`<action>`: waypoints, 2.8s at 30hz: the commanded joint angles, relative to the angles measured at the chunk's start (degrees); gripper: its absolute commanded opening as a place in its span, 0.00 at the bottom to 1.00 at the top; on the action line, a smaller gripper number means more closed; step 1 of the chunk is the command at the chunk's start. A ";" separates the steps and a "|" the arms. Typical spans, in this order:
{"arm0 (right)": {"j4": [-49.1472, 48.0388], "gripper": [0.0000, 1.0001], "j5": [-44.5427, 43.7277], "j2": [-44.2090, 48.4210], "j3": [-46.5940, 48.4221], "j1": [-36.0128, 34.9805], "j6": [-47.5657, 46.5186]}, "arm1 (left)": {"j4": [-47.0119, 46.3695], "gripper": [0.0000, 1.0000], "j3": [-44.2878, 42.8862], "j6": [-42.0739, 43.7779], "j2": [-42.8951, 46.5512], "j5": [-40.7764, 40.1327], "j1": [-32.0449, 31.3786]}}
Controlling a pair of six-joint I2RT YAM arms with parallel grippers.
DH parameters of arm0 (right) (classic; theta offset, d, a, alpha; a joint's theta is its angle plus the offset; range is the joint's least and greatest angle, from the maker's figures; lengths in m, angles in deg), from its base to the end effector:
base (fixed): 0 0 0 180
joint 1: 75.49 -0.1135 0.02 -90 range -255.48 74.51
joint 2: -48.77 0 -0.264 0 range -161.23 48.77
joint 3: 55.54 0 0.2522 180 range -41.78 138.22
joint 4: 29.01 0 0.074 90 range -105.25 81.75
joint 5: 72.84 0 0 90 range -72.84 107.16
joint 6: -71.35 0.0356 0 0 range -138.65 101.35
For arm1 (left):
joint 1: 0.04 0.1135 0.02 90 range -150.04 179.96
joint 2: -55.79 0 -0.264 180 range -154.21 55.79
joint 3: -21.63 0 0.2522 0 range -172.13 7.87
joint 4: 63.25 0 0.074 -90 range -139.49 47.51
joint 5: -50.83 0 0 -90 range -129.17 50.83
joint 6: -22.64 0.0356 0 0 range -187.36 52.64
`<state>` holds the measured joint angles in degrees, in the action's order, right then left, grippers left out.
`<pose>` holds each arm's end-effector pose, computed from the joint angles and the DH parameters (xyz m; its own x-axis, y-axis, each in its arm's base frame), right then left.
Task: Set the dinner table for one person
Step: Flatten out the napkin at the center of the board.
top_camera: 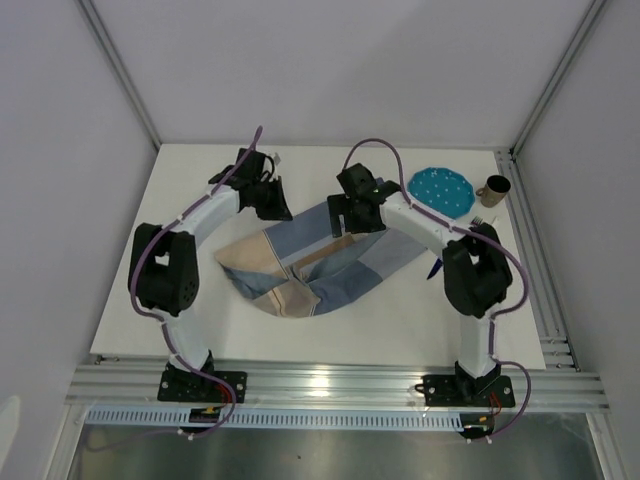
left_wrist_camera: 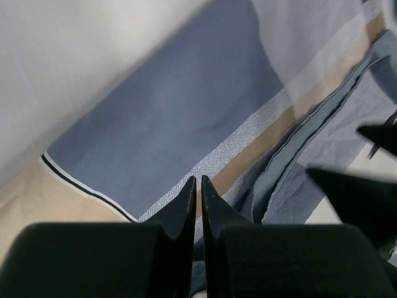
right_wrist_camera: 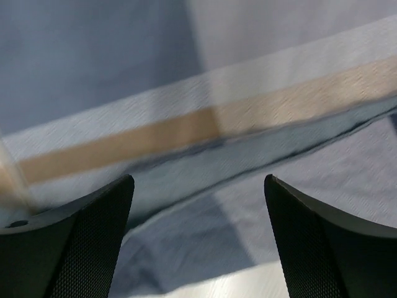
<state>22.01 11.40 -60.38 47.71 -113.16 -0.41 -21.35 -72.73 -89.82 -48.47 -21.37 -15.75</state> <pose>0.3324 0.2521 0.2453 -0.8067 -0.2293 -0.5447 -0.3287 0.9400 0.0910 0.3823 -0.1188 0.2412 -0.8671 -0.1340 -0.4797 0.1174 0.8810 -0.4583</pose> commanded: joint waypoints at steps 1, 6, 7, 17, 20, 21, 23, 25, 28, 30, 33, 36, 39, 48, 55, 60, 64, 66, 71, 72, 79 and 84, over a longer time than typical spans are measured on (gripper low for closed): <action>1.76 0.89 -5.22 -7.99 8.12 2.77 0.93 | 6.12 0.08 -4.21 0.39 -2.07 0.66 -0.99; 8.00 0.86 -4.71 -20.65 22.37 4.18 -0.92 | 10.79 0.07 -4.84 -0.30 -3.92 -0.66 -1.43; 8.10 0.85 -3.92 -21.63 23.70 4.27 -1.36 | 11.06 0.04 -4.57 -0.65 -3.84 -0.92 -1.43; 4.14 0.38 8.74 -23.57 24.94 3.66 -2.86 | 4.30 0.00 4.39 -2.59 3.89 -9.17 -2.75; 4.75 0.34 9.98 -25.67 25.55 2.52 -3.21 | 3.85 0.01 5.54 -2.42 6.27 -11.47 -3.46; 5.02 0.33 10.33 -26.55 26.51 2.34 -3.21 | 3.85 0.01 5.45 -2.24 6.62 -11.65 -3.54; 6.86 0.32 11.47 -29.79 28.62 2.08 -2.95 | 4.55 0.01 5.28 -2.06 7.41 -12.70 -3.54; 8.09 0.32 11.73 -31.91 31.51 1.99 -2.77 | 4.90 0.01 5.45 -1.98 8.02 -13.05 -3.54; 9.15 0.32 11.82 -35.78 35.64 2.25 -2.60 | 5.43 0.01 5.80 -1.71 8.99 -14.28 -3.54; 9.68 0.32 12.17 -38.77 38.02 2.77 -2.33 | 5.96 0.02 5.98 -1.71 9.35 -16.12 -3.54; 10.47 0.31 12.79 -42.37 42.95 4.09 -1.02 | 8.15 0.03 4.06 -2.06 7.94 -18.06 -3.11; 9.25 0.32 14.63 -42.65 44.72 5.41 -0.75 | 8.16 0.07 3.96 -3.47 7.76 -18.51 -1.79; 4.35 0.37 16.04 -38.19 40.87 6.12 -1.01 | 6.93 0.75 5.18 -4.17 9.08 -18.24 -0.30; -12.89 0.52 18.59 -22.53 24.35 8.23 -1.10 | 0.86 0.99 9.31 -6.46 12.77 0.29 6.55; -13.17 0.56 17.89 -18.92 23.80 9.02 -1.72 | 3.23 0.99 11.16 -6.72 12.77 -0.40 10.60; -13.78 0.57 17.36 -16.11 21.69 9.19 -1.45 | 2.61 0.99 17.84 -13.04 14.44 -2.23 18.42; -15.81 0.57 17.01 -13.91 18.01 9.19 -0.93 | 3.77 0.99 19.50 -15.94 13.65 -3.74 20.80; -16.77 0.57 17.10 -13.12 17.21 9.19 -0.57 | 2.54 0.97 20.47 -17.70 13.39 -2.00 22.03; -17.22 0.57 17.27 -12.24 15.45 9.19 -0.40 | 2.70 0.90 18.73 -18.24 10.67 -2.25 23.87; -17.30 0.57 17.10 -12.06 15.19 9.19 -0.31 | 3.75 0.89 17.07 -17.89 8.40 -2.16 24.05; -17.74 0.57 16.57 -10.57 14.75 9.54 -0.05 | 15.62 0.80 6.77 -15.69 -0.22 -5.58 24.58; -18.09 0.58 16.48 -9.25 14.40 10.34 0.31 | 25.09 0.75 0.36 -14.81 -4.36 -10.32 24.67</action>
<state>6.46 28.75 -74.10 62.14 -103.58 -0.65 -4.28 -67.75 -105.71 -51.03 -28.10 8.36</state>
